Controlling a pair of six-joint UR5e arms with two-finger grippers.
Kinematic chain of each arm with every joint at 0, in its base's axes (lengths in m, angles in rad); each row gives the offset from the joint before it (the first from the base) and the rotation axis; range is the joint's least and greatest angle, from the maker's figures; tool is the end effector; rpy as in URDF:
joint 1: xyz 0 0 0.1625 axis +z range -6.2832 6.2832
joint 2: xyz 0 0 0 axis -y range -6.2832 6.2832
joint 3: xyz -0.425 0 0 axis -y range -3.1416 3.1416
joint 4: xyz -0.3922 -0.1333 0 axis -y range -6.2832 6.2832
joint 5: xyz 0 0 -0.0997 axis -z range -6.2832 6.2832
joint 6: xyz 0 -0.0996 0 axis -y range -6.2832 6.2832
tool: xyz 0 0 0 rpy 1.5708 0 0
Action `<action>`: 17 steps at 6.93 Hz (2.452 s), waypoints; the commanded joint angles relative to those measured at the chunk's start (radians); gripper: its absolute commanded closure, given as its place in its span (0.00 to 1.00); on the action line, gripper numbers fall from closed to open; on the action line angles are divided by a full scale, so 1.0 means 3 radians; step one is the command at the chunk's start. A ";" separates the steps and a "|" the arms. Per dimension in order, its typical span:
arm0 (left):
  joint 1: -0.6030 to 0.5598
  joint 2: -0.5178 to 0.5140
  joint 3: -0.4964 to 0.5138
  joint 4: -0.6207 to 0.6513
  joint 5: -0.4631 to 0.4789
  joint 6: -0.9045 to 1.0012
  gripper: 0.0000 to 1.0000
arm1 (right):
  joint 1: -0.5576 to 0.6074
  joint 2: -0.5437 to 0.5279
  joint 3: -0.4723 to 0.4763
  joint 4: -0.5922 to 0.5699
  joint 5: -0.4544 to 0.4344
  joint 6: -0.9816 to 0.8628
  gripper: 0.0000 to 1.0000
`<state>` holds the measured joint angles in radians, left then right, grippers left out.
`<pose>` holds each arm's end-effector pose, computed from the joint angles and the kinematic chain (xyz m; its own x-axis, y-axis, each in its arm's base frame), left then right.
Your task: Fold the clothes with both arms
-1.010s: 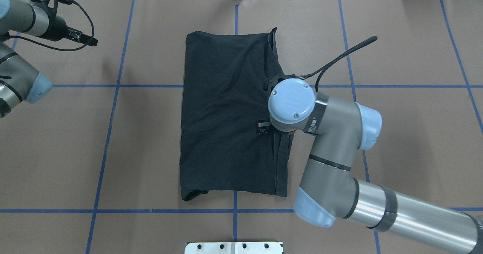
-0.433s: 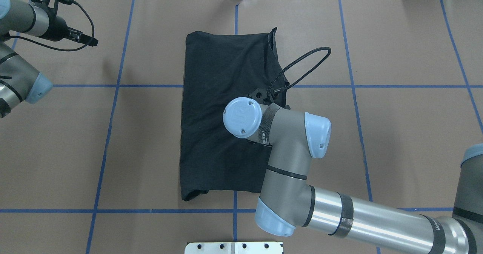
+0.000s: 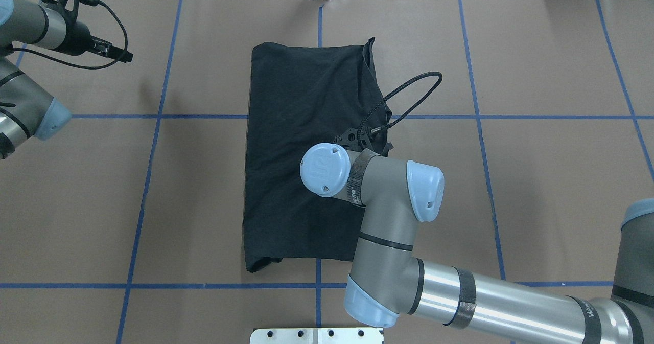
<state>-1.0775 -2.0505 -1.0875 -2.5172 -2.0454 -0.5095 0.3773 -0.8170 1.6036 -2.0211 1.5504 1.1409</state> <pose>0.2630 -0.6745 0.5123 0.6667 0.3996 -0.6291 0.0538 0.8160 0.5755 -0.5961 -0.3818 0.2558 0.9539 -0.0702 0.2919 0.0252 0.9876 0.1550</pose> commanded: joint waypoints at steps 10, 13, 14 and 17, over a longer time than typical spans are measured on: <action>0.0002 -0.0001 0.0000 0.0000 0.0002 0.0001 0.00 | -0.0061 -0.0544 0.0566 -0.0370 -0.0162 -0.0147 0.00; 0.0002 -0.0001 0.0000 0.0000 0.0002 0.0001 0.00 | 0.0157 -0.0376 0.0673 -0.0101 -0.0107 -0.0331 0.00; 0.0002 -0.0001 0.0000 0.0000 0.0002 -0.0004 0.00 | 0.0306 -0.0340 0.0607 0.0270 -0.0066 -0.0326 0.00; 0.0002 -0.0017 -0.0020 0.0000 0.0002 -0.0035 0.00 | 0.0700 0.0037 -0.0194 0.0978 0.0134 -0.0488 0.00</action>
<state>-1.0769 -2.0529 -1.0900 -2.5173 -2.0448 -0.5147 0.5426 -0.8575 1.6409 -1.7874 1.5756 1.0267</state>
